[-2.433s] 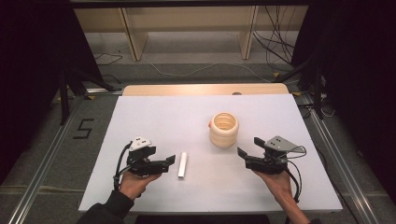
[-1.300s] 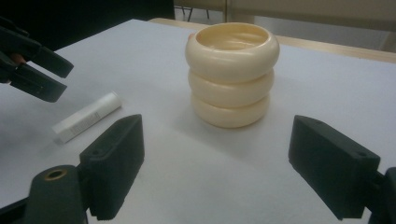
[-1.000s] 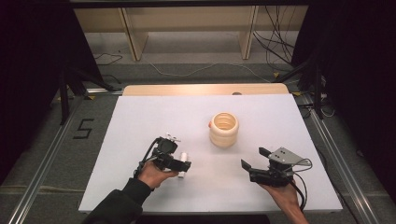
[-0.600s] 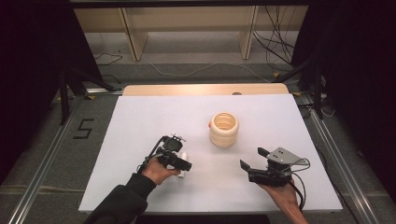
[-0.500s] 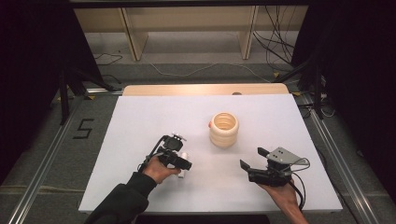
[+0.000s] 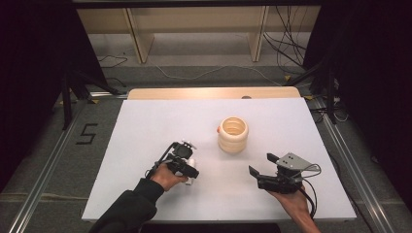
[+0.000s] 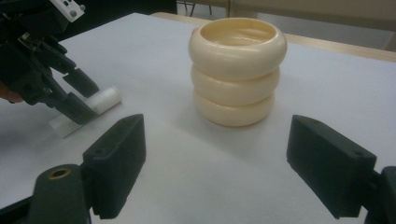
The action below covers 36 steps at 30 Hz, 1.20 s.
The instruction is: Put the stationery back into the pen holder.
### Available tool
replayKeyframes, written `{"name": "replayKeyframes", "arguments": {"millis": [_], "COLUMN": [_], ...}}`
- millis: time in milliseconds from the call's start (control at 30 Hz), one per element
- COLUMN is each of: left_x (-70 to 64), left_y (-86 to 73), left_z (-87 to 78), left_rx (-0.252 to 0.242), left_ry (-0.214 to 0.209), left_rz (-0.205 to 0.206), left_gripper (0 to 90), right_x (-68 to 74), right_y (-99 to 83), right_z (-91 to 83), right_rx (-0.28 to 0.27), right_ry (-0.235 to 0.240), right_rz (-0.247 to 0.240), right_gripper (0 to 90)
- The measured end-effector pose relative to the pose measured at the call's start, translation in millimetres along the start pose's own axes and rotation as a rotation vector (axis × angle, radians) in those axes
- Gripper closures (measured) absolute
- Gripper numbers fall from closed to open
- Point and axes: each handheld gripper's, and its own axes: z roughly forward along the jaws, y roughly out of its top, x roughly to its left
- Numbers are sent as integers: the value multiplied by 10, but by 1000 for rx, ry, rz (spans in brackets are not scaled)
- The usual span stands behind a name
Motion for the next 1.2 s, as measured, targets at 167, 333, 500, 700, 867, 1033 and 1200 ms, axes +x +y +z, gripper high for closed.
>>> {"name": "replayKeyframes", "arguments": {"millis": [167,333,500,700,867,1033,1200], "left_x": [-5,10,17,6,-8,-19,-14], "left_y": [14,28,47,55,56,53,54], "left_z": [37,55,55,57,49,46,45], "left_rx": [14,18,26,28,26,23,21], "left_ry": [-2,-4,-6,17,13,13,10], "left_rz": [13,16,25,47,62,75,84], "left_gripper": [366,419,456,532,623,675,679], "right_x": [-2,1,1,3,1,2,0], "right_y": [0,2,2,2,3,3,4], "right_z": [1,1,5,4,2,4,2], "right_rx": [-1,2,5,3,5,4,3], "right_ry": [2,-1,0,-1,-4,-4,-6], "right_rz": [-2,-1,-4,-5,-5,-7,-6], "right_gripper": [207,209,210,212,213,214,215]}}
